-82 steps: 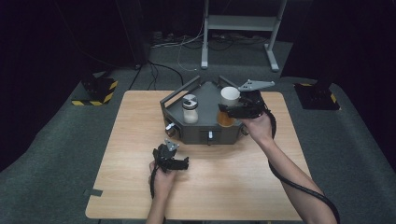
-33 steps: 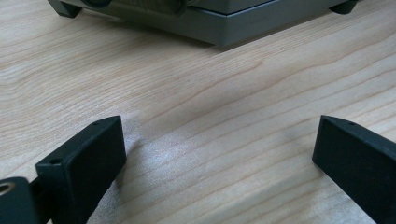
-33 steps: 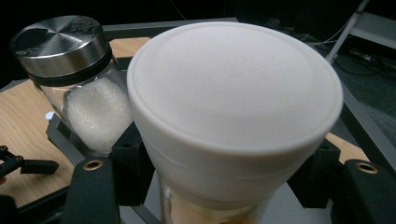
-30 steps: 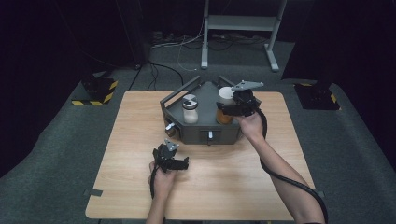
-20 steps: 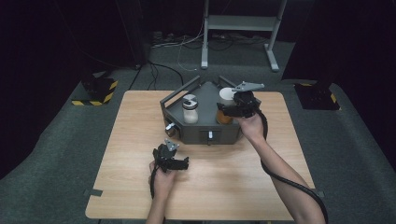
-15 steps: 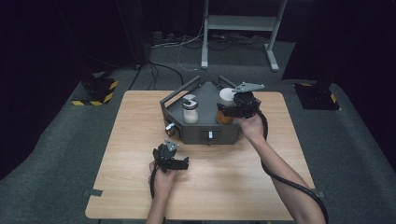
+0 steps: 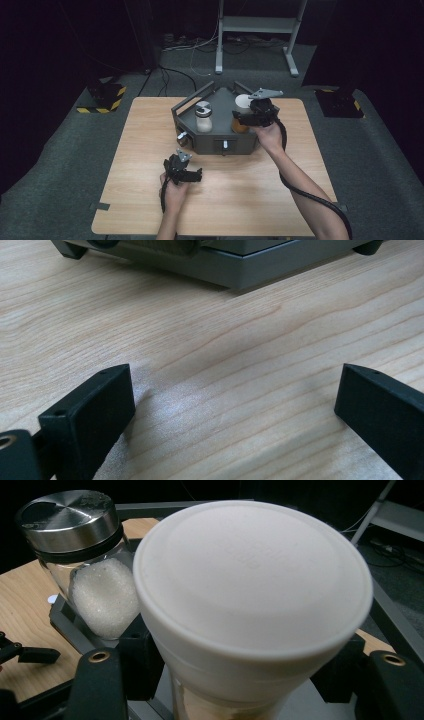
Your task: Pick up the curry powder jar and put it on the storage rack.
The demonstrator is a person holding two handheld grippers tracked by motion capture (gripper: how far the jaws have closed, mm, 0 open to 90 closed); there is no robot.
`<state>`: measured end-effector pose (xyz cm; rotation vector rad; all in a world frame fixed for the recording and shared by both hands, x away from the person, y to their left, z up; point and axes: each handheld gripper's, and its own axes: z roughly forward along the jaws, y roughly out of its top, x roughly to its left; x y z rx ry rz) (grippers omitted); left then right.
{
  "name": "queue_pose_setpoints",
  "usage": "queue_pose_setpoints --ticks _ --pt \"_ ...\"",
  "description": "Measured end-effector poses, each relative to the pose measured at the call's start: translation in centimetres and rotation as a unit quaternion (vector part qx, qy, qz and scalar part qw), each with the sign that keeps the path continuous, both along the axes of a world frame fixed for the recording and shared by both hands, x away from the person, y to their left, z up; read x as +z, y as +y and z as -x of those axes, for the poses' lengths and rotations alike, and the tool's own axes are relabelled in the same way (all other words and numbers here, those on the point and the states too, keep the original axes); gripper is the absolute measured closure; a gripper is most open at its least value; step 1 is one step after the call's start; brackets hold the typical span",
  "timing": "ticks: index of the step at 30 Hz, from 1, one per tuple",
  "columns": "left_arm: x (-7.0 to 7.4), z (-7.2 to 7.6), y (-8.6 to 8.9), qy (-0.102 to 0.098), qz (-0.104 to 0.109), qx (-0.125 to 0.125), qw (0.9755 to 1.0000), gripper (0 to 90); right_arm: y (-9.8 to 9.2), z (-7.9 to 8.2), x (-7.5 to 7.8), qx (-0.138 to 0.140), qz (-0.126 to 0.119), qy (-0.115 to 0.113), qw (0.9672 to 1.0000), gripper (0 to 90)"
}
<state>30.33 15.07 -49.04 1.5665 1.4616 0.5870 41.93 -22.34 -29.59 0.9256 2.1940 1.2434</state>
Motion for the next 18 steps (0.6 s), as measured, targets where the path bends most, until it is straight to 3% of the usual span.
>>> queue_pose_setpoints --ticks 12,18 --pt "0.03 0.00 0.00 0.001 -0.001 0.000 1.0000 2.6 -0.21 -0.32 0.35 0.006 0.001 0.008 0.9999 32.4" --pt "0.00 0.00 0.00 0.000 0.000 0.000 1.0000 2.6 -0.32 0.10 0.52 0.008 -0.010 0.001 0.9999 19.4"
